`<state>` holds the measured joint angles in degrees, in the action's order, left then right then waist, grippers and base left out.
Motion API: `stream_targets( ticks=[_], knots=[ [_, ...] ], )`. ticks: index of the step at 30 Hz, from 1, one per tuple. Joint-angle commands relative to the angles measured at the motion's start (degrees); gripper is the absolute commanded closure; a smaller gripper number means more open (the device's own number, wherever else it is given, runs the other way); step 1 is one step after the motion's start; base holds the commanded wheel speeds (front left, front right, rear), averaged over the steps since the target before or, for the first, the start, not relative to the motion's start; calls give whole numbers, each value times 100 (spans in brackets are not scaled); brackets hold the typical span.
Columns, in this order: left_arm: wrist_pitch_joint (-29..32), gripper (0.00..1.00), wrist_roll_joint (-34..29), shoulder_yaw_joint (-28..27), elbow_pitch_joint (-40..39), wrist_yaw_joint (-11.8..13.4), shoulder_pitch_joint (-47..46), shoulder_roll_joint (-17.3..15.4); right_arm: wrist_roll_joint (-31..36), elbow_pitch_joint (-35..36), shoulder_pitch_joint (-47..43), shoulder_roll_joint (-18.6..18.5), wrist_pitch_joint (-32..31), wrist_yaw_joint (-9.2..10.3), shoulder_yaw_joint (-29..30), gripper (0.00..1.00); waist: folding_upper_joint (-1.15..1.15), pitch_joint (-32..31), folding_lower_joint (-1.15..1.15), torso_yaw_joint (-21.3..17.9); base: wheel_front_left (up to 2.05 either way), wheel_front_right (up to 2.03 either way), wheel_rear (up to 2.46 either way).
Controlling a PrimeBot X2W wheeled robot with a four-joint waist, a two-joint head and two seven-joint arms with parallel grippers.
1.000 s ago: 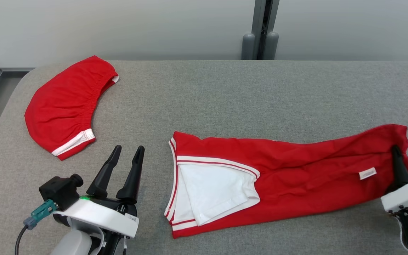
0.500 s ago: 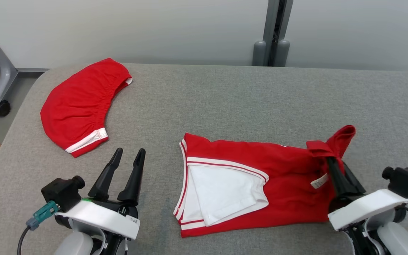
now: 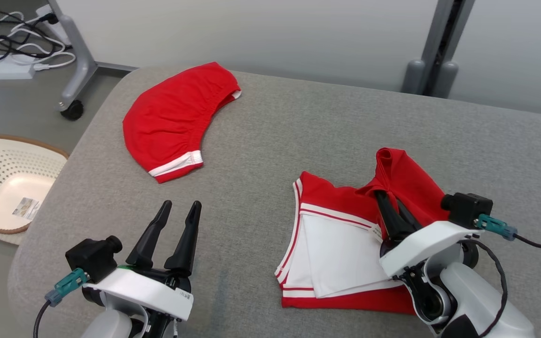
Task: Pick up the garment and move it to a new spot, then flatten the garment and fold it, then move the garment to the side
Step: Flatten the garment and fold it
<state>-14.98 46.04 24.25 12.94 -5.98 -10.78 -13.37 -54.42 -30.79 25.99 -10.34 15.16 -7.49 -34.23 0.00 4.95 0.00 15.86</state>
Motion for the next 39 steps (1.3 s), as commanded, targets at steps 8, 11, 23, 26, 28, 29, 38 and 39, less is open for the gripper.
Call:
stream_targets(
  ticks=[8, 11, 23, 26, 28, 29, 38, 39],
  knots=[
    [-17, 0, 14, -12, 43, -47, 81, 17, 186, -1079, 466, 393, -1, -2, -206, 100, 0, 61, 0, 540, 0, 0, 0],
    [-18, 0, 30, -25, 50, -55, 86, 15, 145, -1291, 569, 495, 0, -2, -399, 100, 0, 79, 0, 602, 0, 0, 0],
    [-20, 0, 37, -67, 124, -78, 9, 14, -90, -1896, 822, 699, -18, -2, -988, 51, 0, 113, 0, 575, 0, 0, 0],
    [-20, 0, 24, -70, 140, -77, -9, 21, -231, -1915, 815, 708, -36, -2, -1156, 0, 0, 91, 0, 529, 0, 0, 0],
    [-20, 0, 14, -71, 149, -66, -10, 25, -332, -1961, 824, 714, -66, -2, -1234, 0, 0, 69, 0, 494, 0, 0, 0],
    [-20, 0, 11, -72, 151, -62, -9, 26, -376, -1972, 838, 716, -78, -2, -1280, 0, 0, 61, 0, 477, 0, 0, 0],
    [-21, 0, 10, -104, 129, -30, 31, 1, -677, -1457, 906, 580, -7, -2, -1511, 0, 0, -23, 0, 276, 0, 0, 0],
    [-21, 0, 10, -104, 129, -30, 31, 1, -677, -1457, 906, 580, -7, -2, -1511, 0, 0, -23, 0, 276, 0, 0, 0]
  ],
)
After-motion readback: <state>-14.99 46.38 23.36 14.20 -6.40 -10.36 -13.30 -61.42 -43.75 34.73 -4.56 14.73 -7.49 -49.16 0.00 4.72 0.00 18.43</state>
